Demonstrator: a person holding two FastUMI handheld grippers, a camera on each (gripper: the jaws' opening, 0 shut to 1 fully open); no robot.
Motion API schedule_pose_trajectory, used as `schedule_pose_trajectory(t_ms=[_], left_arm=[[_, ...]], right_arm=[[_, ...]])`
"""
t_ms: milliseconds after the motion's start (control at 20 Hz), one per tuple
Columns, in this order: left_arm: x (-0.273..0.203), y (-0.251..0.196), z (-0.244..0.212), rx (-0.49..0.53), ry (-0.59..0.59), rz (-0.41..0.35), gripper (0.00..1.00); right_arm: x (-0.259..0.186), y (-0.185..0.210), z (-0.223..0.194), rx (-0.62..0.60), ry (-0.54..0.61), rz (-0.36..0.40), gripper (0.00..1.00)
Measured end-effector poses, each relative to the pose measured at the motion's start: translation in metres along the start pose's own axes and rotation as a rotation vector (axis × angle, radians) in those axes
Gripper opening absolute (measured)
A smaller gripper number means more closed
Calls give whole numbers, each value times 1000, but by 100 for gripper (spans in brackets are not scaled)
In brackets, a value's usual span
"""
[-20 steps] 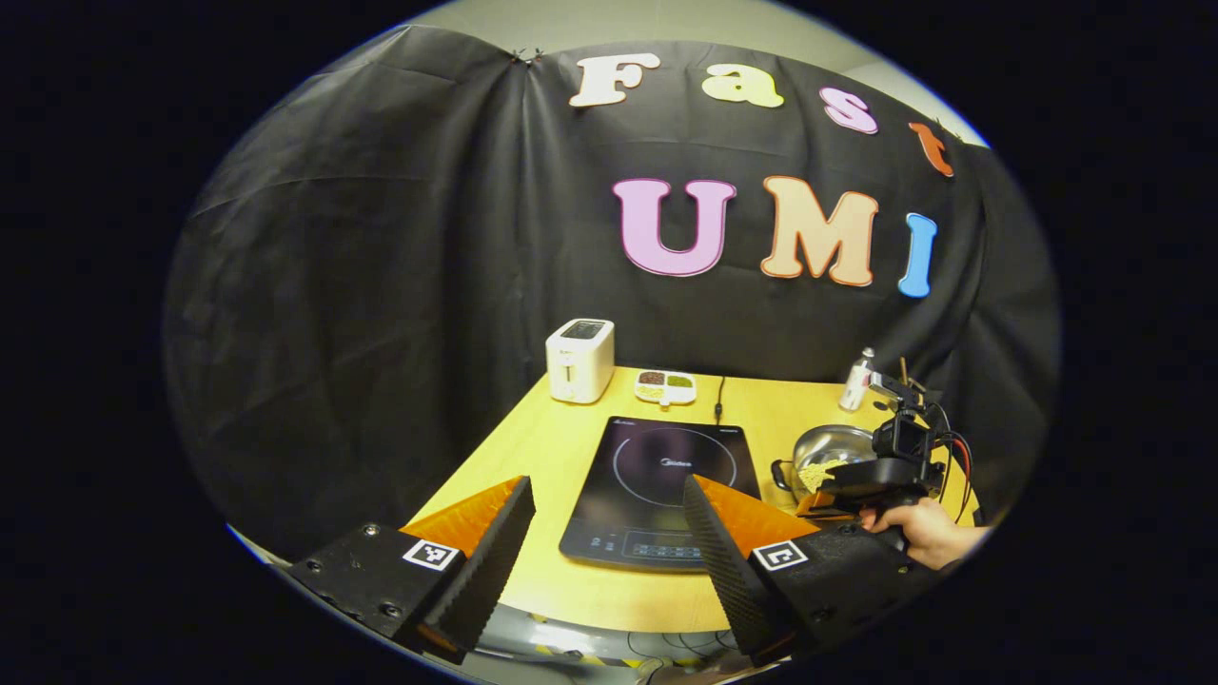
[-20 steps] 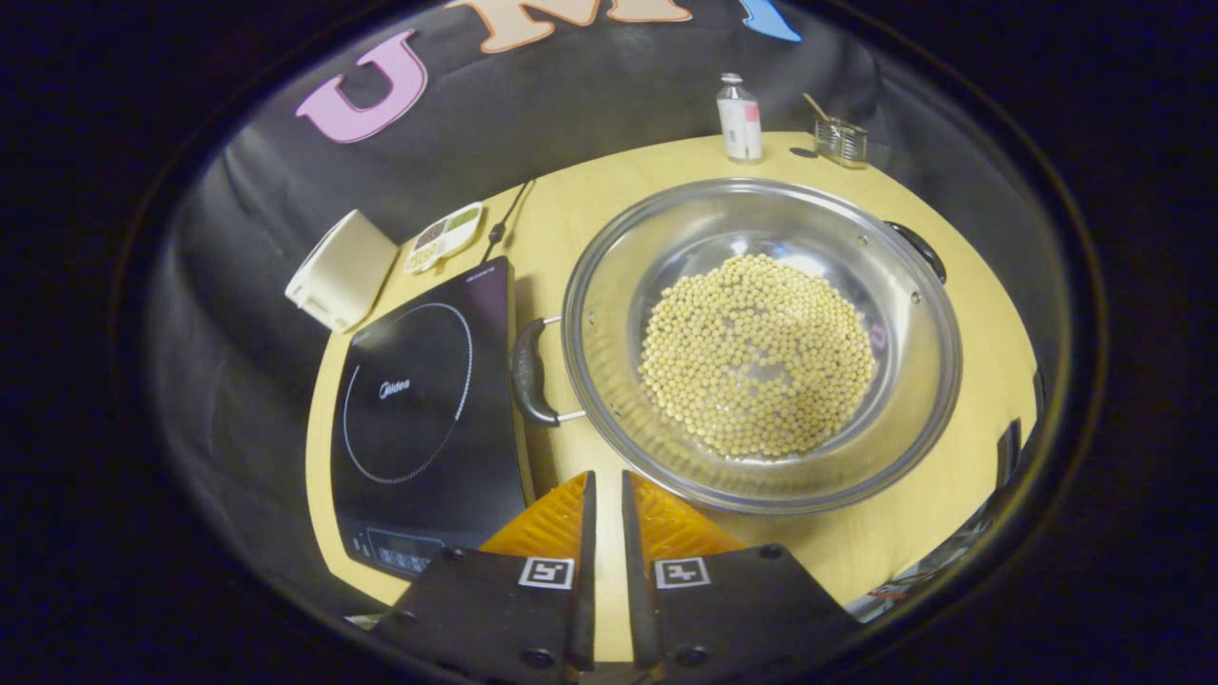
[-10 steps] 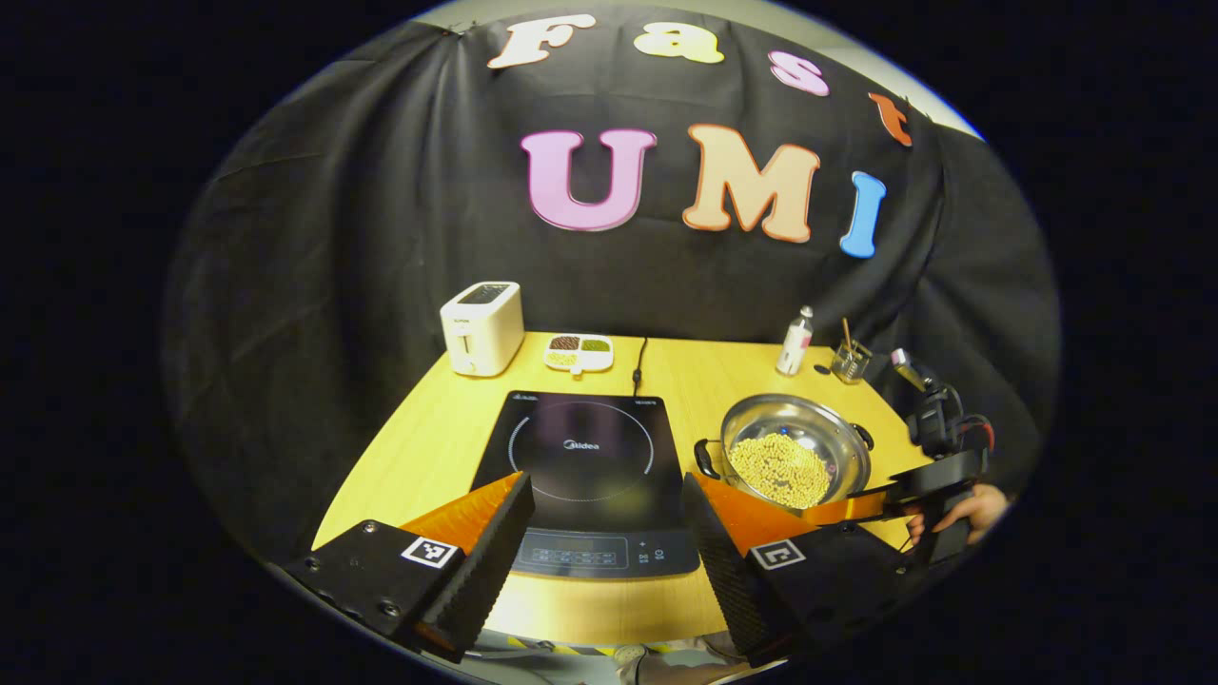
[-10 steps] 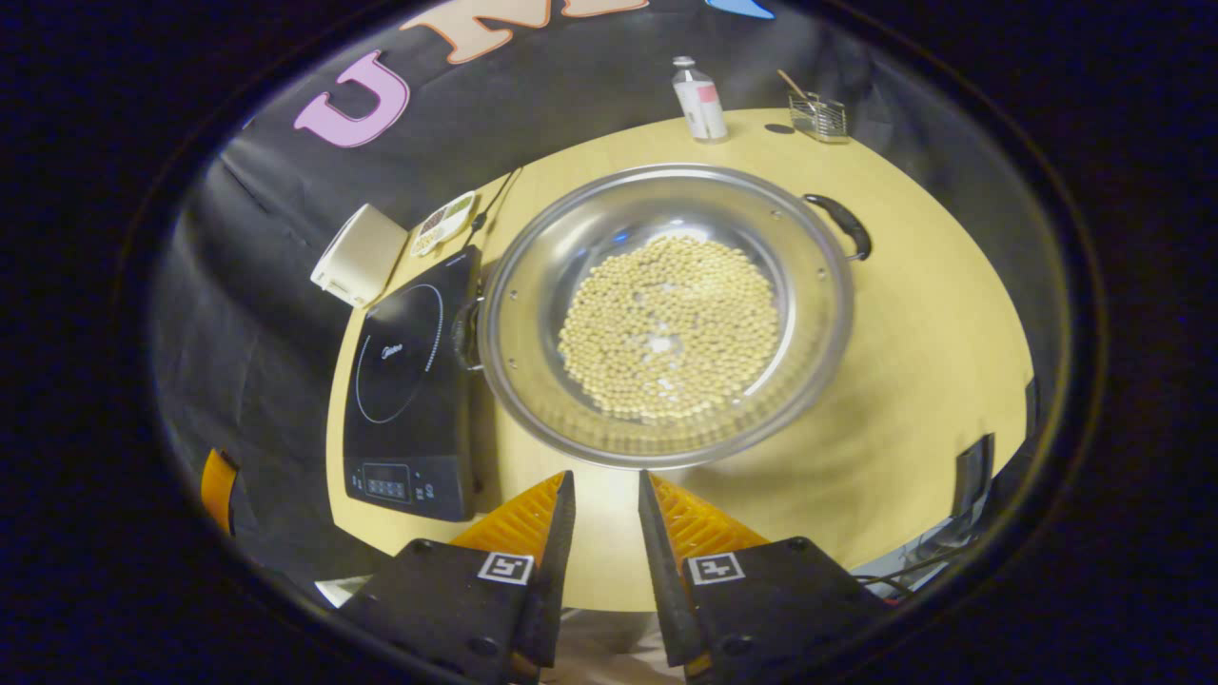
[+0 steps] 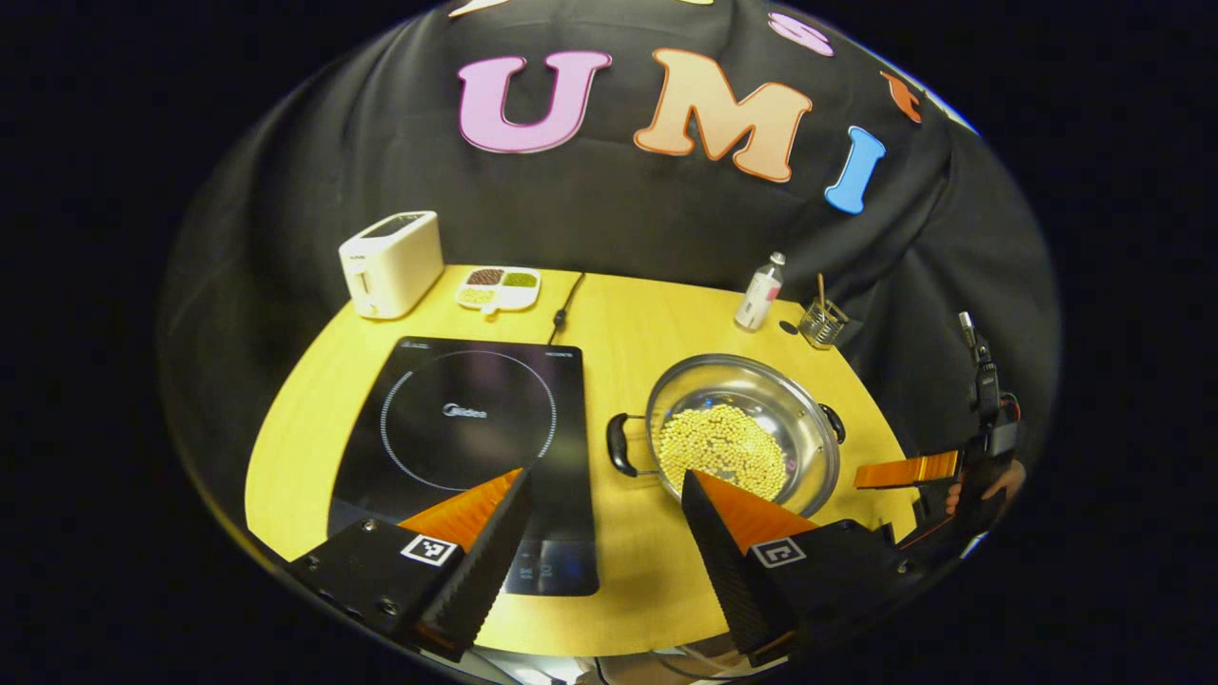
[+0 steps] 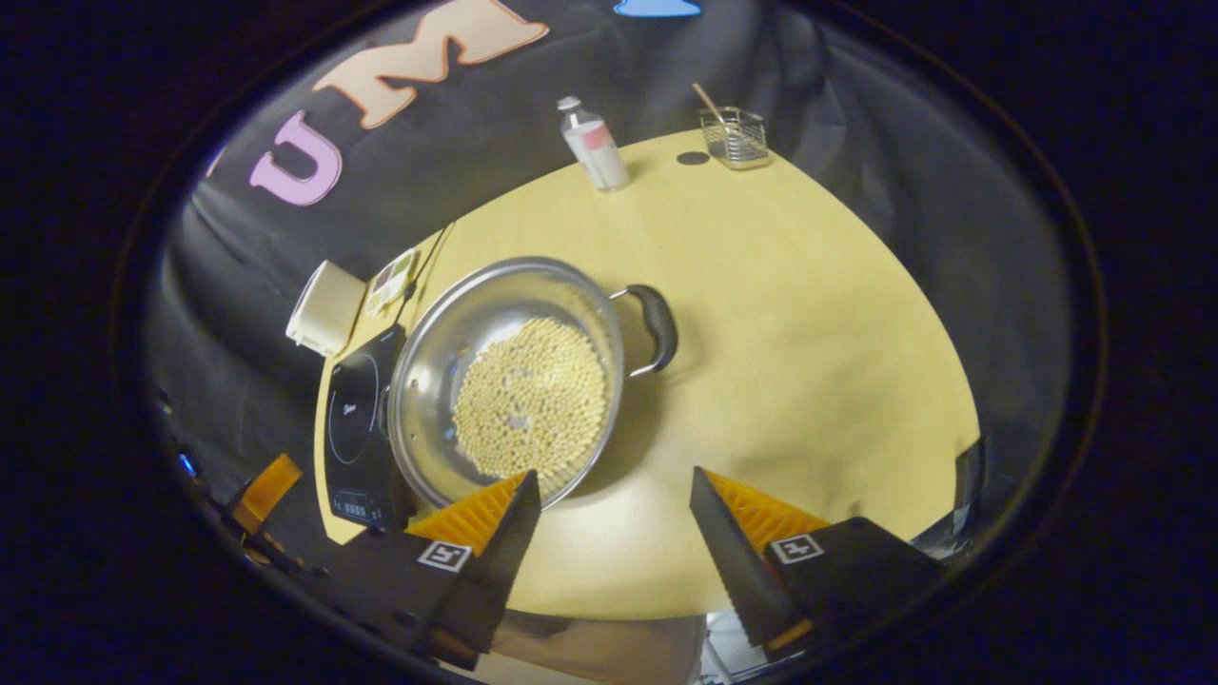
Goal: First push the handle of the pot to place it horizontally, then grasp the pot with both hands and set it on the induction cooktop.
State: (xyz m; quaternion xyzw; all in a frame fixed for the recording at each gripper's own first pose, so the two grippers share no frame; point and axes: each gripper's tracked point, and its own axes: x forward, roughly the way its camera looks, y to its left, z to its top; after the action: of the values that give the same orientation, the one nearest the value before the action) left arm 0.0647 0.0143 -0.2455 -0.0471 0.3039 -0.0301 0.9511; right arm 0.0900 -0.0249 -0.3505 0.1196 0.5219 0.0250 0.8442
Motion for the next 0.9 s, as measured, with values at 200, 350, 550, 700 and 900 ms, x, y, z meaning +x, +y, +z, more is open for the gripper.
schedule_pose_trajectory(t_ms=[200, 350, 550, 700, 900], left_arm=[[37, -13, -2, -44, 77, -53, 96], [62, -18, -10, -112, 155, -102, 97], [93, -10, -17, -159, 232, -85, 97], [110, -12, -21, -170, 274, -102, 97], [127, -13, -32, -171, 357, -105, 96]], right_arm=[[22, -5, 25, -19, 50, 60, 100], [44, 3, 37, -2, 121, 136, 100], [69, -4, 48, -60, 172, 147, 99], [83, -3, 51, -47, 221, 175, 99], [100, 2, 54, -24, 273, 227, 89]])
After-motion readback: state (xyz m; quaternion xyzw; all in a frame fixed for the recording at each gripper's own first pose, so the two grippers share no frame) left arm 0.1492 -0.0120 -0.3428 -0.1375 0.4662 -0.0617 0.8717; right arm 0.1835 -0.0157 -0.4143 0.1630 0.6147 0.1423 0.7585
